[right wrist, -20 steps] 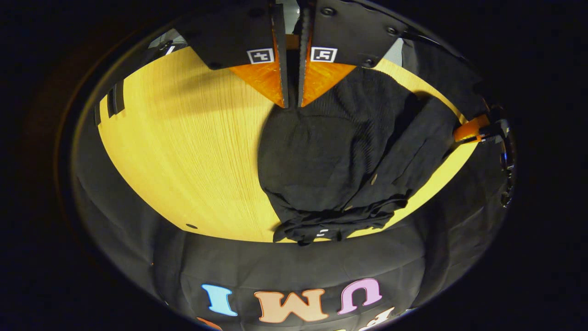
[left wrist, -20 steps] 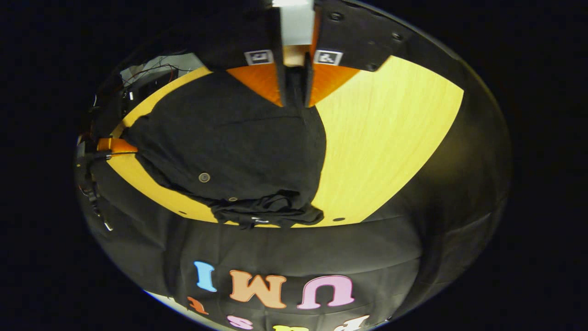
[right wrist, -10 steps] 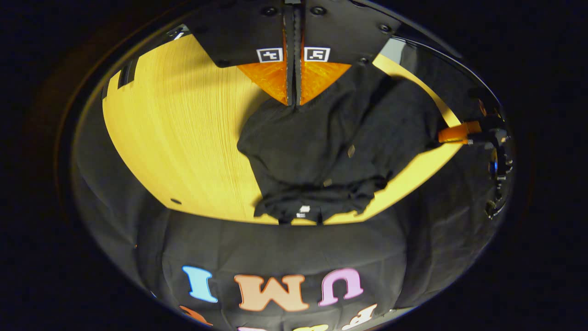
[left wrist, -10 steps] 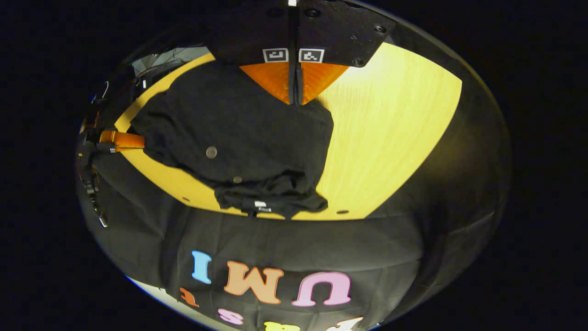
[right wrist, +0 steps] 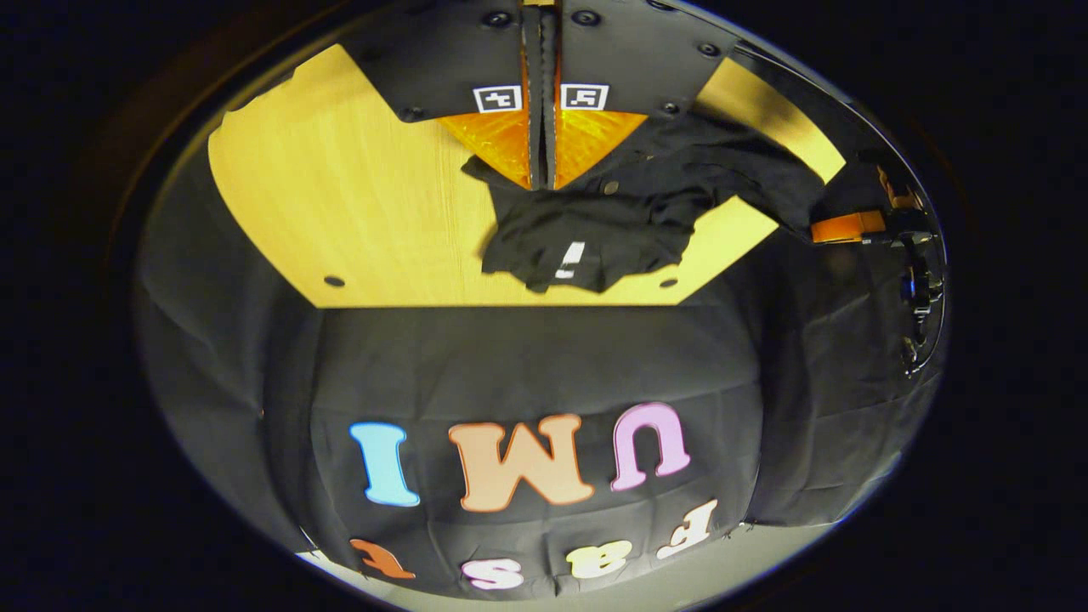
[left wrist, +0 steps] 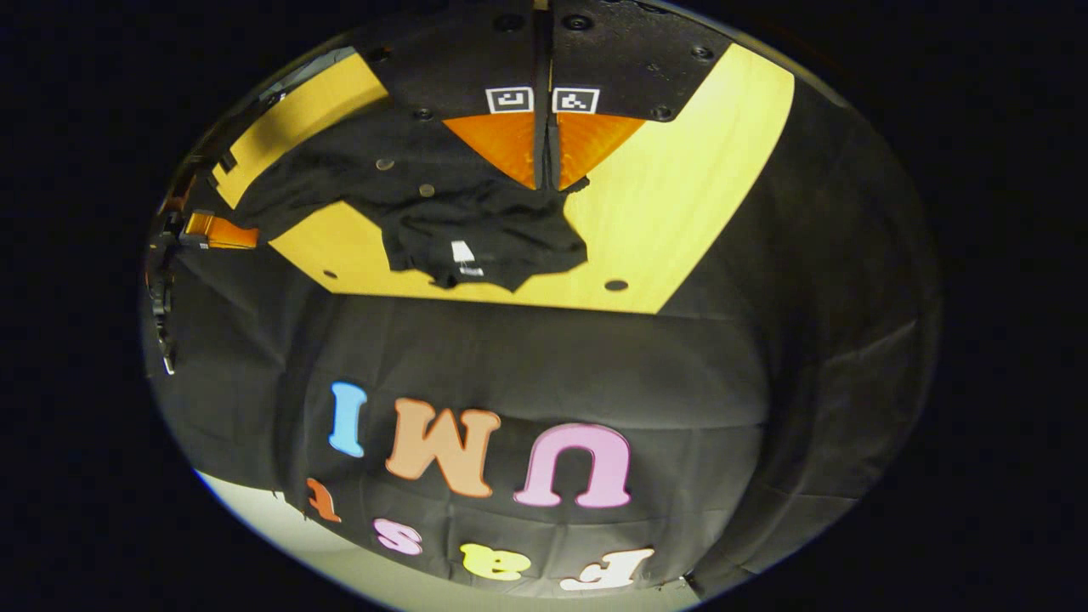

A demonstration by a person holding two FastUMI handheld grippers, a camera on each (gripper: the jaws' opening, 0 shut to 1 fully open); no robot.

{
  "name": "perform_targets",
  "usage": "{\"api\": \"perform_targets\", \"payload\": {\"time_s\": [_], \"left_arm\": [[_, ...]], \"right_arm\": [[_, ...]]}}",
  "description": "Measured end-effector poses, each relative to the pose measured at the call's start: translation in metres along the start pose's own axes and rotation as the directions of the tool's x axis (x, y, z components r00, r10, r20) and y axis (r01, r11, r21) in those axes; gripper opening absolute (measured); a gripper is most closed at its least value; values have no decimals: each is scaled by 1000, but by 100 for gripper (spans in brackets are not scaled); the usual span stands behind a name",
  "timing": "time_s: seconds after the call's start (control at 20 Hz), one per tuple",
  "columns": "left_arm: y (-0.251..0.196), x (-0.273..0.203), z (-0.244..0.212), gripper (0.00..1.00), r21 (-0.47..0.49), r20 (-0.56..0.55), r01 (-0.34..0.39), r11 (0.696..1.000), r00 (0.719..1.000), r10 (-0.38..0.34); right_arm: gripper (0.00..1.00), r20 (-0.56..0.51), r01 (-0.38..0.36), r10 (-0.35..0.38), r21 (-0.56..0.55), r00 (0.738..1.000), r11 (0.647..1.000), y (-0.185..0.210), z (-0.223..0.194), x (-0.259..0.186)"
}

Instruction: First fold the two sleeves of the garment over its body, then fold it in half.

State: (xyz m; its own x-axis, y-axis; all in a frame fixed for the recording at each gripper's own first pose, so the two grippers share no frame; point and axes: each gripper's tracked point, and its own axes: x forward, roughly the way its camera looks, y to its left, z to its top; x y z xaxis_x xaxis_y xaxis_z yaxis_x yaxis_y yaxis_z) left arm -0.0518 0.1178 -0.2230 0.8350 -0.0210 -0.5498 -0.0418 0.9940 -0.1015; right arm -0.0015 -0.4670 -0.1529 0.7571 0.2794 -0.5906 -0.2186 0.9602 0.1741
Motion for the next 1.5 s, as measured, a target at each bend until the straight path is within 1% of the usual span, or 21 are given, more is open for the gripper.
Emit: {"api": "perform_targets", "payload": {"time_s": [0.05, 0.15, 0.25, 0.3, 0.35, 0.4, 0.45, 0.5, 0.6, 0.65, 0.7, 0.85, 1.0, 1.15, 1.2, 1.25, 1.3, 1.35, 1.4, 1.45, 1.5], "left_arm": [[1, 8, 20, 0, 0, 39, 4, 1000, 999, -4], [7, 27, 56, 0, 15, 111, -6, 1000, 994, 5], [9, 45, 74, 0, 11, 130, -5, 1000, 992, 3], [10, 55, 82, 0, 5, 139, -3, 1000, 990, 2], [11, 64, 88, 0, 8, 142, -6, 1000, 990, 5], [13, 75, 93, 0, 13, 142, -7, 1000, 990, 5], [13, 85, 98, 0, 16, 143, -5, 1000, 990, 3], [14, 96, 103, 0, 18, 140, -4, 1000, 990, 1], [16, 116, 111, 0, 23, 135, -6, 1000, 991, 3], [17, 127, 115, 0, 28, 135, -8, 1000, 991, 4], [17, 139, 119, 0, 31, 135, -10, 999, 991, 6], [18, 170, 125, 0, 45, 131, -16, 999, 991, 10], [16, 198, 126, 0, 90, 124, -29, 996, 992, 18], [21, 219, 119, 0, 104, 105, -57, 993, 993, 46], [27, 226, 117, 0, 110, 109, -87, 990, 991, 75], [41, 229, 119, 0, 126, 127, -170, 977, 980, 154], [58, 230, 124, 32, 141, 164, -254, 957, 959, 230], [66, 224, 131, 65, 152, 202, -300, 942, 942, 267], [61, 230, 147, 97, 142, 251, -300, 943, 933, 259], [50, 226, 162, 87, 131, 297, -282, 951, 926, 233], [42, 219, 178, 93, 126, 343, -273, 954, 914, 216]], "right_arm": [[0, 22, -4, 4, -5, 1000, 1000, -4, 18, 8], [2, 77, -27, 26, 10, 997, 1000, -9, 50, 21], [2, 88, -37, 34, 30, 996, 999, -16, 70, 39], [0, 99, -38, 34, 38, 994, 999, -18, 80, 48], [2, 97, -39, 35, 41, 995, 998, -22, 89, 58], [0, 92, -42, 38, 45, 995, 998, -24, 94, 67], [5, 94, -42, 37, 51, 995, 998, -26, 101, 76], [2, 90, -43, 38, 52, 995, 998, -29, 105, 86], [2, 81, -44, 40, 51, 996, 998, -34, 114, 104], [5, 80, -42, 39, 48, 996, 998, -37, 118, 115], [2, 79, -39, 36, 49, 996, 998, -40, 123, 125], [2, 69, -42, 37, 79, 997, 996, -48, 132, 157], [2, 48, -31, 27, 84, 998, 996, -57, 132, 183], [2, 18, -26, 25, 77, 1000, 997, -59, 127, 205], [2, 17, -16, 14, 86, 1000, 996, -61, 128, 212], [2, 29, 25, -28, 91, 999, 995, -68, 131, 219], [26, 50, 101, -106, 93, 993, 991, -84, 140, 225], [49, 102, 144, -153, 91, 983, 985, -91, 152, 220], [73, 159, 170, -182, 85, 970, 982, -97, 166, 217], [96, 217, 189, -202, 75, 955, 979, -99, 178, 210], [94, 257, 205, -215, 66, 942, 976, -103, 190, 203]]}}
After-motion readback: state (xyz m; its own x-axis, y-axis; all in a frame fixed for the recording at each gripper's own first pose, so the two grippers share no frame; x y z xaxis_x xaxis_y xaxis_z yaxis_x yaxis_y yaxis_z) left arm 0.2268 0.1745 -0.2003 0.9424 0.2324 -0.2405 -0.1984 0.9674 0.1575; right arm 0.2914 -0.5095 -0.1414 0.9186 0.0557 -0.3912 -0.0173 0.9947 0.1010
